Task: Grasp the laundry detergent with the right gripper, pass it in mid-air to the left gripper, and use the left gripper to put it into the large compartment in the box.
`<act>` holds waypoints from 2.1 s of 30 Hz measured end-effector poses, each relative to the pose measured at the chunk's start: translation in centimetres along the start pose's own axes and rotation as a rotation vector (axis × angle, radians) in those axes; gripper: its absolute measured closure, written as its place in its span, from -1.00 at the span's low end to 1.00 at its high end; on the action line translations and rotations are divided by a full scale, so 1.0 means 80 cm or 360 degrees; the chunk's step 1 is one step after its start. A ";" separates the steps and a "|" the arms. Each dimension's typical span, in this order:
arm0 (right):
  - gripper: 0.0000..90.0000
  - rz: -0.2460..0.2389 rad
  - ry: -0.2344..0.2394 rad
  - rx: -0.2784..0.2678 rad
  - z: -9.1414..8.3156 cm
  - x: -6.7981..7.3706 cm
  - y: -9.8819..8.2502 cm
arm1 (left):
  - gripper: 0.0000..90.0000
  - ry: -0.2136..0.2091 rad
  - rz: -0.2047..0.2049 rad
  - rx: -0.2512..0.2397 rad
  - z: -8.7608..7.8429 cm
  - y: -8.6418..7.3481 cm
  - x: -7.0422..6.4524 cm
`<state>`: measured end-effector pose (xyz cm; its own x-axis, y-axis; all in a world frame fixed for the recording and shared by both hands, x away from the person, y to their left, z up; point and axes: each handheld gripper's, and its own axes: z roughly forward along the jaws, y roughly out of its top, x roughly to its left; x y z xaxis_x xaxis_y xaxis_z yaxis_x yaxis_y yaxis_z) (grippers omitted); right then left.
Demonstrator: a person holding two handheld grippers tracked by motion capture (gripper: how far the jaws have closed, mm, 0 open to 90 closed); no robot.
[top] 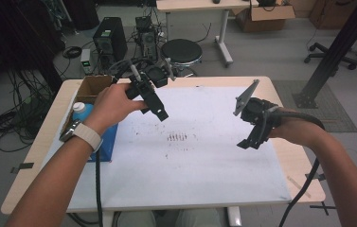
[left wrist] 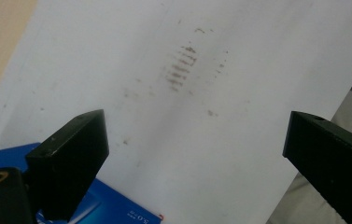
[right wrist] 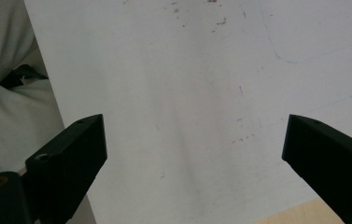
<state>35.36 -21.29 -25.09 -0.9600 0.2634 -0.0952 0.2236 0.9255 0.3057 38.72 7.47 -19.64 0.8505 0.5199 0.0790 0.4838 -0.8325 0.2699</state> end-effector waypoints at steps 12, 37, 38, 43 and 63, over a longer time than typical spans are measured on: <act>-0.86 -0.0024 0.0014 0.0002 0.003 -0.005 0.013 | -0.83 -0.0049 0.0132 0.0020 0.014 0.022 -0.005; -0.86 -0.0027 0.0025 0.0027 0.011 -0.006 0.016 | -0.83 -0.0099 0.0190 0.0031 0.034 0.034 -0.006; -0.86 -0.0026 0.0027 0.0025 0.011 -0.006 0.016 | -0.83 -0.0098 0.0189 0.0030 0.034 0.034 -0.007; -0.86 -0.0028 0.0024 0.0017 0.010 -0.005 0.016 | -0.83 -0.0098 0.0198 0.0041 0.034 0.033 -0.008; -0.86 -0.0023 0.0025 0.0013 0.010 -0.004 0.013 | -0.83 -0.0095 0.0195 0.0055 0.034 0.034 -0.009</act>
<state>36.05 -20.15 -25.51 -0.9657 0.2457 -0.0844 0.2111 0.9314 0.2965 40.02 4.33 -21.60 0.9139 0.4027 0.0517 0.3817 -0.8955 0.2288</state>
